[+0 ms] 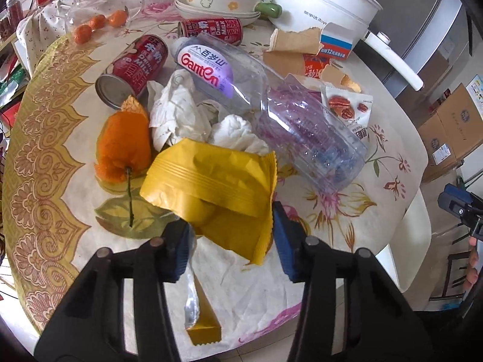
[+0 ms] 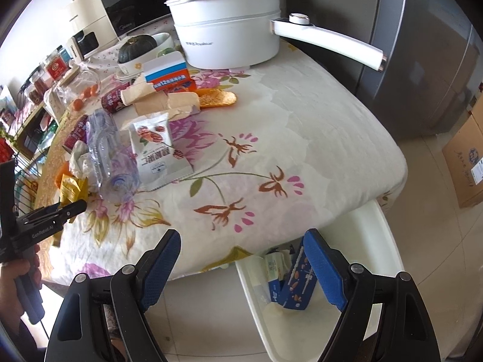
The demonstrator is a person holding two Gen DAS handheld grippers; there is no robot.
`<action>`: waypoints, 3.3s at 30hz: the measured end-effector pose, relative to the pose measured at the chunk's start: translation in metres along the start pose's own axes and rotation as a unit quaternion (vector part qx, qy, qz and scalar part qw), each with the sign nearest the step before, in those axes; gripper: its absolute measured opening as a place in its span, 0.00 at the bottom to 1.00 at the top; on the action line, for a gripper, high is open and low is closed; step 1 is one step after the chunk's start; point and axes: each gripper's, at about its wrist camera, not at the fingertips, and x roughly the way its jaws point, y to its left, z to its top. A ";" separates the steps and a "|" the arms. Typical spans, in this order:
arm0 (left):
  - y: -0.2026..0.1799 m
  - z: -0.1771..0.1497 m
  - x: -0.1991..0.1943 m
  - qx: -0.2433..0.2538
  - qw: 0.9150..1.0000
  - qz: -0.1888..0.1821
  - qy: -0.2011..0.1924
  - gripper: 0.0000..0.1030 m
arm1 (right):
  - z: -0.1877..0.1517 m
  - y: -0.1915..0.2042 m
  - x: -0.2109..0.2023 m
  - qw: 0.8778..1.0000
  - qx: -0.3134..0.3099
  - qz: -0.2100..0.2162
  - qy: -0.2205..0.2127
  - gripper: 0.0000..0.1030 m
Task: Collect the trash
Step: 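Grasp the yellow snack bag with the left gripper while the right gripper grasps the clear water bottle, then carry the bag and bottle to the white bin and open both grippers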
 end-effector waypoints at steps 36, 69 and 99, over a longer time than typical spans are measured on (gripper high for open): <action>0.052 -0.015 -0.070 -0.032 0.997 -0.040 -0.050 0.49 | 0.033 0.151 0.073 0.985 -0.138 0.087 -0.056 0.67; -0.031 -0.012 -0.076 0.027 0.996 -0.066 -0.061 0.49 | 0.001 0.024 -0.103 0.976 -0.064 0.117 -0.172 0.62; -0.230 -0.039 -0.026 0.188 0.974 -0.126 -0.005 0.49 | -0.065 -0.135 -0.148 0.984 -0.002 -0.030 -0.176 0.62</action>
